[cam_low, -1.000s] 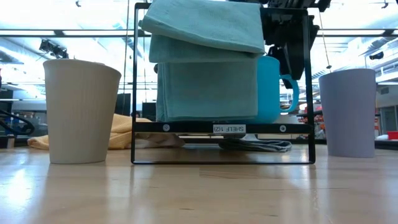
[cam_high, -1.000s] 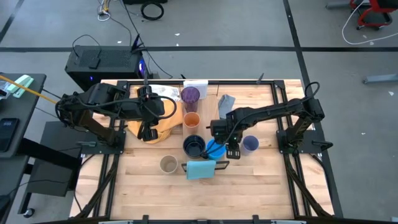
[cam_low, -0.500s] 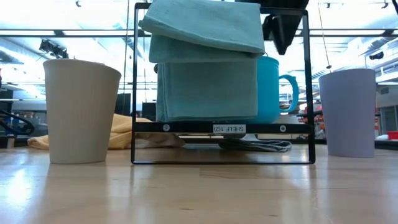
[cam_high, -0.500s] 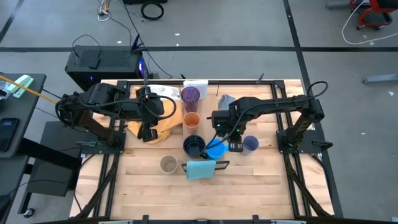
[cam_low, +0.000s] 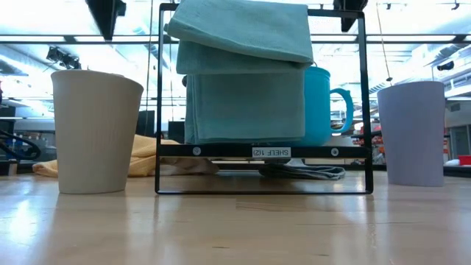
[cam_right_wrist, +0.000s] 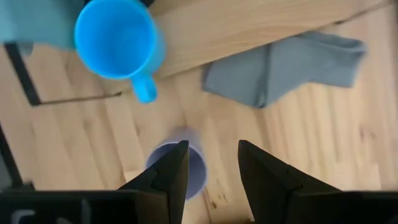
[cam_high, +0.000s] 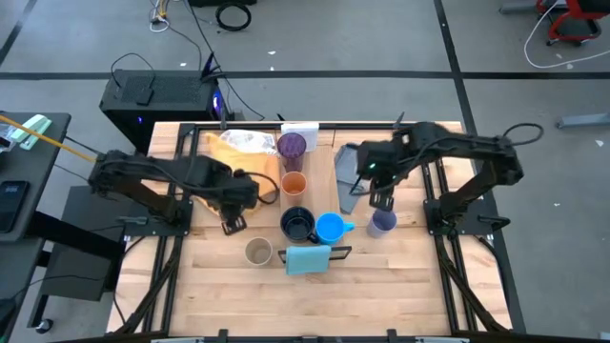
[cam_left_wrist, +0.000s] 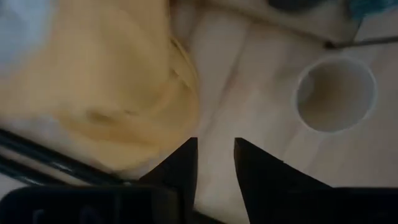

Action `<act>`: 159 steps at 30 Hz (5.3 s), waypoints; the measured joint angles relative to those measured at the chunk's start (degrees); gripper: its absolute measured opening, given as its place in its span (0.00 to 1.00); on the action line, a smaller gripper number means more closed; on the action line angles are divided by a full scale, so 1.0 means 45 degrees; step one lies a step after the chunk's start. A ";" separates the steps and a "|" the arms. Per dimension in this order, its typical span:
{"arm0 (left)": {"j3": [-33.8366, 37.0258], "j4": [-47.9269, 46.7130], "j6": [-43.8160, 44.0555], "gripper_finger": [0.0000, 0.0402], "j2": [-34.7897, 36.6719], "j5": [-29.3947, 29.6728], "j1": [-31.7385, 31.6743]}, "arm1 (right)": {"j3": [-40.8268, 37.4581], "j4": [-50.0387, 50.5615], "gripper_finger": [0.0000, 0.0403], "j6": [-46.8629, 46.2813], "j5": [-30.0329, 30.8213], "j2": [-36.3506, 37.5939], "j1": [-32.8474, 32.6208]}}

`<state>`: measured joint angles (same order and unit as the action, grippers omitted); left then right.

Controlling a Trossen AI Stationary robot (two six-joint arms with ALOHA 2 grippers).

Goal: Stack small to large cups/mugs on shelf
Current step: Put the light brown cup on the shelf

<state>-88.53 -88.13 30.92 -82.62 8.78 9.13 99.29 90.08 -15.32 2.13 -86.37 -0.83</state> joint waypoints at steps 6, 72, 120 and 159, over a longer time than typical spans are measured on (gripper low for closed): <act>0.2273 0.3948 0.2035 0.37 0.0460 -0.1162 -0.0006 | -0.0005 -0.0019 0.36 -0.0857 0.0693 0.0812 0.0265; 0.3535 0.5886 0.2604 0.44 -0.2561 -0.2868 0.1009 | -0.0015 -0.0369 0.35 -0.0373 0.1045 0.0908 0.0236; 0.3487 0.4964 0.2074 0.02 -0.2593 -0.3051 0.1095 | -0.0015 -0.0369 0.35 -0.0373 0.1045 0.0908 0.0236; -0.7345 0.5271 -0.1816 0.02 -0.3757 -0.2541 -0.3794 | -0.0015 -0.0006 0.35 -0.1885 0.2169 0.2304 -0.0552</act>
<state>-121.58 -64.41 22.75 -99.53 -2.65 -7.94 99.22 90.06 -23.80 11.89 -76.00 -3.31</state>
